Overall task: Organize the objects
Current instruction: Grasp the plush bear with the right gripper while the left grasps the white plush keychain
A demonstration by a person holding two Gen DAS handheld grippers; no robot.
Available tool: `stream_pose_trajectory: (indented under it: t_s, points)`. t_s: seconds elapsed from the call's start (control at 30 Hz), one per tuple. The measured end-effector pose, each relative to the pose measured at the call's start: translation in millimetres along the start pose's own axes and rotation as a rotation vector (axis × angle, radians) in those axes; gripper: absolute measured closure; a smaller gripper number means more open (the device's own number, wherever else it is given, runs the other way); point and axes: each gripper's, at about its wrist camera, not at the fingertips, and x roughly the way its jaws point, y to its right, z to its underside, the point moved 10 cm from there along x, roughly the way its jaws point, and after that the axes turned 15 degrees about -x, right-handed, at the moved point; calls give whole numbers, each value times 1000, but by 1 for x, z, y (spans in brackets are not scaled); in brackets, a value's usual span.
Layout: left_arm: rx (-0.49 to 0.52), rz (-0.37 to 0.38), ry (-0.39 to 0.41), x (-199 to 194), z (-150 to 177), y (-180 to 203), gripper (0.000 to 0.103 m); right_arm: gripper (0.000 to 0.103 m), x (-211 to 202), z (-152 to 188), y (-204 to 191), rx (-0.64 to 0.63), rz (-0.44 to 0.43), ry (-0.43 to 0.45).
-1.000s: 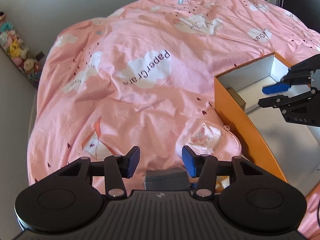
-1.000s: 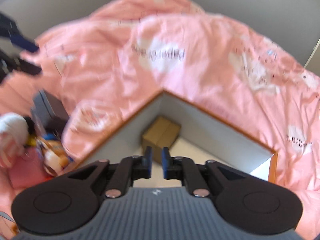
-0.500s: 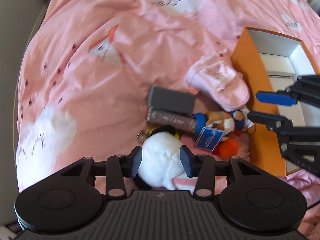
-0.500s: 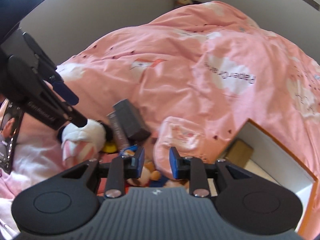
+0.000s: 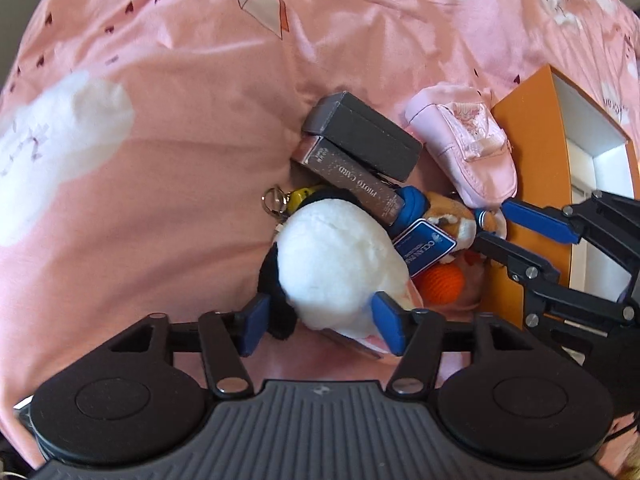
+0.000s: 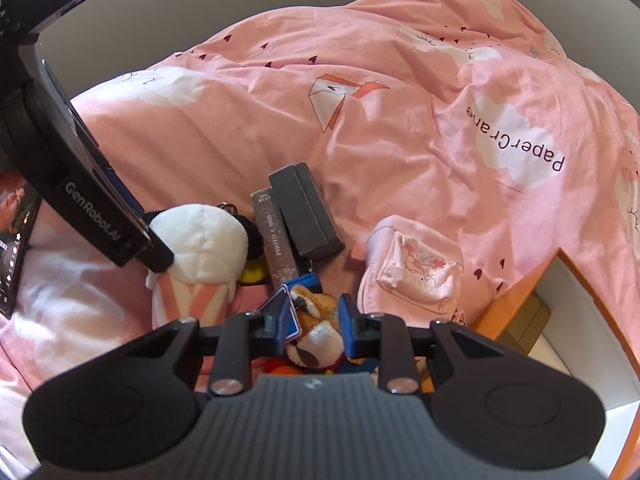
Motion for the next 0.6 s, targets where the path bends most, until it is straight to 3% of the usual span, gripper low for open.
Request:
stream_pose_trajectory:
  t_s: [0.2,0.37,0.6]
  points:
    - [-125,150,-34,21,1,12,26,73,3,9,15,-11,26,-38]
    - [-116,127,-3,22,-1,24,31,70,14,13,27,-72,71,-93]
    - [-12,82,59,2,-5,27,41,64,27,8,33,-71,67,-112]
